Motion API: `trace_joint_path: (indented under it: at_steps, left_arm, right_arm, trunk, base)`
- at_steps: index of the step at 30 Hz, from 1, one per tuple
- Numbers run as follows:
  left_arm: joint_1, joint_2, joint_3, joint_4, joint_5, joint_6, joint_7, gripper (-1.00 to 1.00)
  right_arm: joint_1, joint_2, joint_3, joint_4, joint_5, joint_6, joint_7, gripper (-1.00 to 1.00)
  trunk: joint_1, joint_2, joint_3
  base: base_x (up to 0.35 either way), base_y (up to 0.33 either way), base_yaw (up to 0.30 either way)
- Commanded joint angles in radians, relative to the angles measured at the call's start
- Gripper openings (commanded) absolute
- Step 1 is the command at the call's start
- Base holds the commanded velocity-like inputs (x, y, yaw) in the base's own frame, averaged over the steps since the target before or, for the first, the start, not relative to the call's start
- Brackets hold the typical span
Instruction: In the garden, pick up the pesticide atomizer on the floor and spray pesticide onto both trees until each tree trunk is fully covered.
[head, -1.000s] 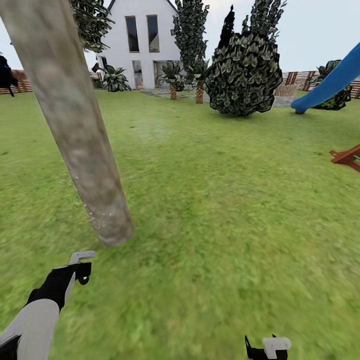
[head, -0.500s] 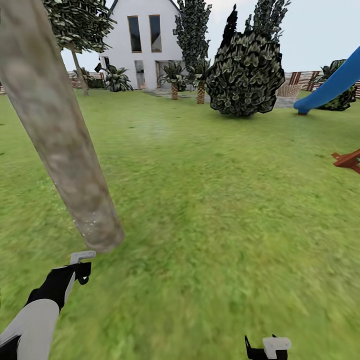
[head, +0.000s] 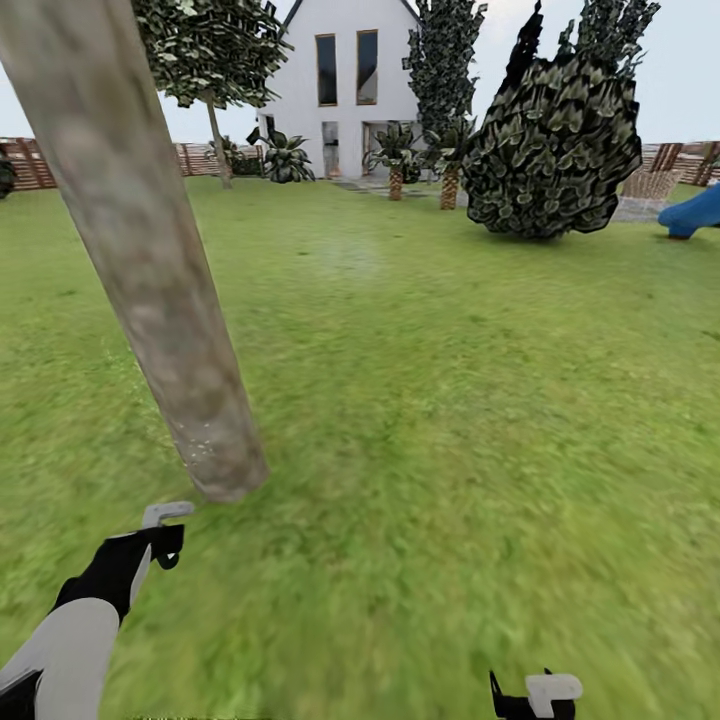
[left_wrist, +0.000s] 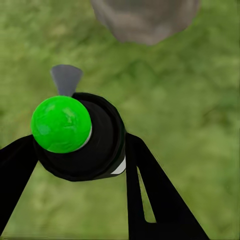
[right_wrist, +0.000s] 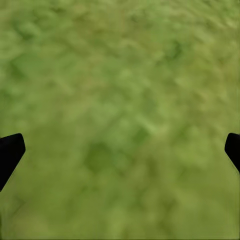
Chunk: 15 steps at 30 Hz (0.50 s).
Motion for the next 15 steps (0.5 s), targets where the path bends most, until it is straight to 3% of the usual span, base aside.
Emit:
trace_joint_path:
  at_steps: [1, 3, 6, 7, 8, 10, 11, 13, 15]
  left_arm:
    - [0.0, -0.001, 0.0, 0.0, 0.001, 0.0, -0.003, -1.0]
    - [-0.006, -0.017, 0.0, -0.002, 0.001, -0.003, -0.008, -1.0]
    - [-0.021, -0.087, -0.002, -0.004, -0.002, -0.003, -0.012, -1.0]
    - [-0.049, -0.099, -0.003, -0.004, -0.003, 0.006, -0.013, -1.0]
    - [-0.058, -0.093, -0.002, -0.004, -0.003, 0.009, -0.014, -1.0]
    - [-0.082, -0.02, -0.002, -0.004, -0.001, 0.012, -0.016, -1.0]
    - [-0.088, 0.004, -0.002, -0.004, 0.0, 0.013, -0.017, -1.0]
    - [-0.094, 0.008, -0.004, -0.003, -0.005, 0.015, -0.074, -1.0]
    - [-0.128, -0.022, -0.071, -0.003, -0.004, 0.068, -0.127, -1.0]
  right_arm:
    - [0.0, 0.0, 0.0, 0.0, 0.0, 0.0, 0.0, 1.0]
    - [0.0, 0.0, 0.0, 0.0, 0.0, -0.001, -0.001, 1.0]
    - [0.0, -0.001, 0.0, -0.001, 0.0, -0.001, -0.001, 1.0]
    - [0.0, -0.002, 0.0, 0.0, 0.0, -0.001, -0.002, 1.0]
    - [0.0, -0.002, 0.0, 0.0, 0.0, -0.001, -0.002, 1.0]
    - [0.0, -0.002, -0.001, -0.001, 0.0, 0.0, -0.002, 1.0]
    - [0.0, -0.002, -0.001, -0.001, 0.0, -0.001, -0.002, 1.0]
    - [0.0, -0.002, -0.002, 0.0, 0.0, 0.0, -0.002, 1.0]
    - [0.0, -0.002, 0.0, 0.0, 0.0, 0.0, -0.002, 1.0]
  trunk:
    - [0.0, 0.0, 0.0]
    - [0.0, 0.0, 0.0]
    - [0.0, 0.0, 0.0]
    - [0.0, 0.0, 0.0]
    - [0.0, 0.0, 0.0]
    - [0.0, 0.0, 0.0]
    - [0.0, 0.0, 0.0]
    - [0.0, 0.0, 0.0]
    - [0.0, 0.0, 0.0]
  base:
    - [0.019, -0.015, 0.278]
    - [0.007, -0.006, 0.185]
    - [0.001, -0.001, 0.02]
    - [0.0, 0.0, 0.002]
    - [0.0, 0.0, 0.0]
    - [0.0, 0.0, 0.0]
    - [0.0, 0.0, 0.0]
    - [0.0, 0.0, 0.0]
    - [0.0, 0.0, 0.009]
